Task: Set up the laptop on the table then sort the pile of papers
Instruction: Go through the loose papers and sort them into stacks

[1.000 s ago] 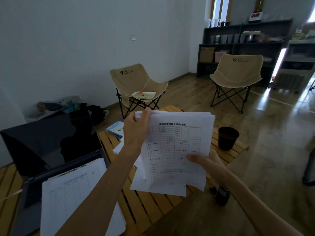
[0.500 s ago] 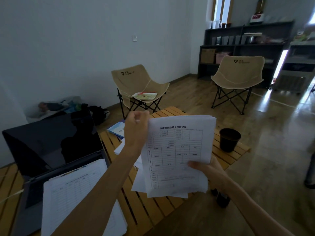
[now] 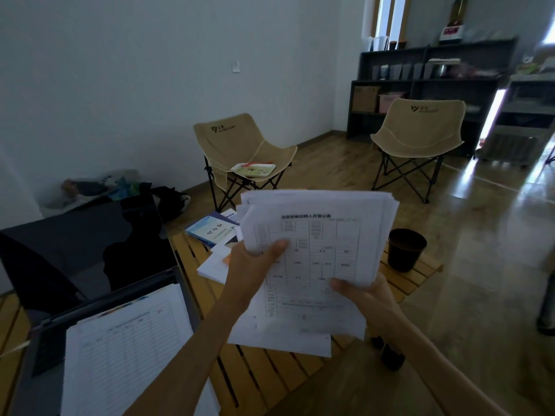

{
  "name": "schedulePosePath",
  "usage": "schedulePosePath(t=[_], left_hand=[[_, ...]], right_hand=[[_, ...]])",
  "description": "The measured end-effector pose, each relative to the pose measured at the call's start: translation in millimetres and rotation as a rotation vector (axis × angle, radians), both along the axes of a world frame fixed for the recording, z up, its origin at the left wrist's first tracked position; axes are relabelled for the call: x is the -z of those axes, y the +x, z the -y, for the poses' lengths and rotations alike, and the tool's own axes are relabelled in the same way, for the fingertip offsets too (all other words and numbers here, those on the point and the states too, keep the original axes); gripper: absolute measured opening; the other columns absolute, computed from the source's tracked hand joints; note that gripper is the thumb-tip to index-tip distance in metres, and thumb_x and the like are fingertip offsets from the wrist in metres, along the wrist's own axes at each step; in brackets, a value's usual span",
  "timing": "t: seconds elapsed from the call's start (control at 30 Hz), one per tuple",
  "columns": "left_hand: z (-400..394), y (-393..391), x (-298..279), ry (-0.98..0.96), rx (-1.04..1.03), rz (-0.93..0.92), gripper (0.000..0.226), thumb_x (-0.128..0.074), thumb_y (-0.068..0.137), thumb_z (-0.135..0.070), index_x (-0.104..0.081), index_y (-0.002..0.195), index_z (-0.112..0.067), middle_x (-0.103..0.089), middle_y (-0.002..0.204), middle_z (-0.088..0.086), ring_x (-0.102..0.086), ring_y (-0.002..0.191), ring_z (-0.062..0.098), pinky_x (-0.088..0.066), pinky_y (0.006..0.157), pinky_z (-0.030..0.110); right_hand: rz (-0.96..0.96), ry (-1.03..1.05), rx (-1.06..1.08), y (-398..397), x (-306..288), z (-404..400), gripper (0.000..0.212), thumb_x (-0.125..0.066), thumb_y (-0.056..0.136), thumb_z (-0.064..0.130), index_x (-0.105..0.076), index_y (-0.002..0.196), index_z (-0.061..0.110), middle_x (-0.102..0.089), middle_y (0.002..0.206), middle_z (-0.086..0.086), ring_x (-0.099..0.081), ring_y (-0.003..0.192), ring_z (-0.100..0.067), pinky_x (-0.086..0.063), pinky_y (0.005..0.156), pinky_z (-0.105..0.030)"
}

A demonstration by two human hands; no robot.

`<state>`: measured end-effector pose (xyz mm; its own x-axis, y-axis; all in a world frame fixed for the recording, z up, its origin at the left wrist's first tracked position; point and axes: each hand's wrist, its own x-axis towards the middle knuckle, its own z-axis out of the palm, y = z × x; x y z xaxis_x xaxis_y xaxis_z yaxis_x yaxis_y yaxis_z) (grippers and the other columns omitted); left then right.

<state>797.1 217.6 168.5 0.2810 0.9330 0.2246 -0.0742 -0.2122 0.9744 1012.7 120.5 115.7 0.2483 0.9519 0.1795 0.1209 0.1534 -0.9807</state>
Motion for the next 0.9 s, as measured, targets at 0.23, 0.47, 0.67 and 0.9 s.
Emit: schedulePosePath(t=[0.23,0.47,0.67,0.9], left_hand=[[-9.6,-20.9,11.0,0.012,-0.008,-0.080,0.062,-0.076,0.072,-0.055,-0.060,0.119,-0.018,-0.072,0.112,-0.003,-0.070,0.100,0.016,-0.059,0.077,0.034],[-3.5,-3.9,1.8,-0.001,-0.063,-0.048,0.040,-0.071,0.079,-0.043,-0.065,0.112,-0.021,-0.073,0.105,-0.005,-0.071,0.093,0.010,-0.059,0.071,0.027],[-8.9,-9.2,-32.7,0.116,-0.225,-0.114,0.064,-0.051,0.074,-0.072,-0.059,0.110,-0.020,-0.064,0.097,0.003,-0.063,0.085,0.012,-0.052,0.067,0.026],[-6.9,7.1,-67.5,0.081,-0.409,-0.074,0.033,-0.059,0.091,-0.045,-0.054,0.110,-0.019,-0.056,0.092,-0.007,-0.057,0.078,0.006,-0.042,0.058,0.017]], right_hand=[[-0.047,-0.020,-0.044,0.2,-13.6,-7.4,0.038,-0.079,0.078,0.015,-0.068,0.114,0.014,-0.075,0.110,-0.003,-0.072,0.101,-0.020,-0.061,0.084,-0.043],[-0.064,0.014,-0.031,-4.6,-23.0,-15.5,0.029,-0.078,0.082,0.010,-0.070,0.109,0.016,-0.076,0.104,0.003,-0.073,0.094,-0.013,-0.061,0.071,-0.027],[-0.017,-0.141,-0.102,0.8,9.8,-10.6,0.035,-0.075,0.084,0.010,-0.067,0.118,0.012,-0.075,0.111,-0.002,-0.072,0.103,-0.020,-0.062,0.084,-0.041],[-0.035,-0.256,-0.135,-3.7,42.2,-2.0,0.040,-0.071,0.084,-0.001,-0.061,0.119,0.016,-0.070,0.118,-0.002,-0.068,0.109,-0.015,-0.060,0.079,-0.029]])
